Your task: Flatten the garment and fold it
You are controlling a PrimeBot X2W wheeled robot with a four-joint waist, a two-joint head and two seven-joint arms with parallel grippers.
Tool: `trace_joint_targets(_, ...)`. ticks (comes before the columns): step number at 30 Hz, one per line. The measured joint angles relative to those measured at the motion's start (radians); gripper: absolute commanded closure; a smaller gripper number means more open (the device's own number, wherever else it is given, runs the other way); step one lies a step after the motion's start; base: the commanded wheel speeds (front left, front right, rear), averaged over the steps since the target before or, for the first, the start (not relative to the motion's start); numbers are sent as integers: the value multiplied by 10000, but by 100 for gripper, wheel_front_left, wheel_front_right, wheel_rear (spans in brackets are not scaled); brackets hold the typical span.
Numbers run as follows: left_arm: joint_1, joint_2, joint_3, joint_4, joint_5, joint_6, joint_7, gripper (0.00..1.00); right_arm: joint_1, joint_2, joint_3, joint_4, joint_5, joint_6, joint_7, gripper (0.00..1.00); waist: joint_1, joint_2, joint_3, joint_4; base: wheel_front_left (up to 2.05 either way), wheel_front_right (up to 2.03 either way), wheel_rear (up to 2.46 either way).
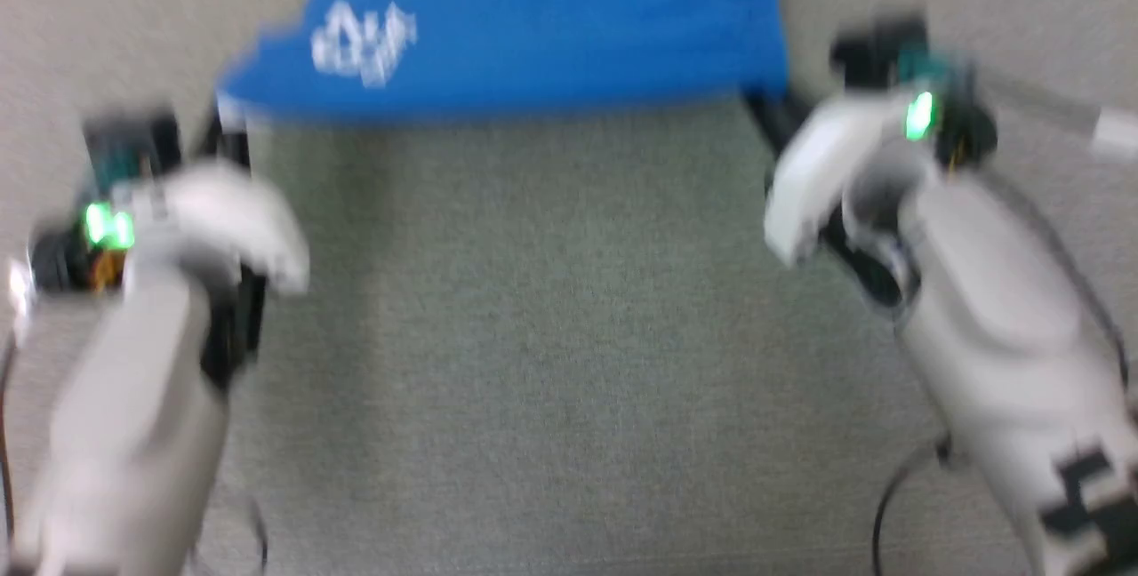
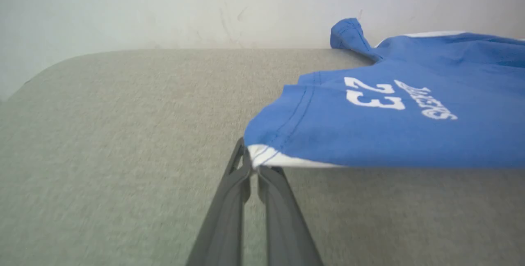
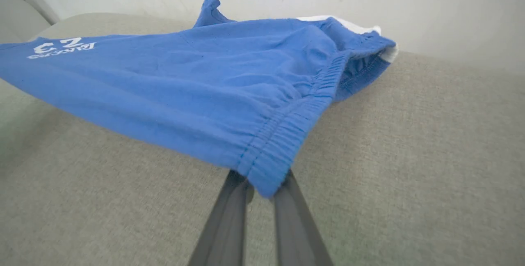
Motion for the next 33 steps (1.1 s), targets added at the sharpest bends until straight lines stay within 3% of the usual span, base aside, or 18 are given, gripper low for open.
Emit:
trace_joint_targets(9,5507,1396,286,-5118,-267,1845,1471,100,4714,-550,-1011,-3833,-468,19,1116,100,-3,0,-1959,53,0,0,0)
trace_joint_targets(16,8579,2261,456,-7706,-297,3089,2487,100,8123,48,-2313,-7139,-1638,79,2890,100,-1,0,-3044,97,0,0,0)
trace_joint_targets(22,10285,2491,658,-8805,-527,3843,2913,100,10334,663,-2913,-8995,-2447,84,4102,100,1,0,-3501,167,0,0,0)
trace_joint_targets(29,10611,2711,821,-9459,-673,3906,3012,100,11194,1141,-3381,-9563,-2715,92,4617,100,3,0,-3291,215,0,0,0)
trace_joint_targets(33,9390,3089,704,-9229,-675,3377,3521,100,10669,1189,-3386,-9444,-2675,79,4713,100,4,1,-3043,150,0,0,0)
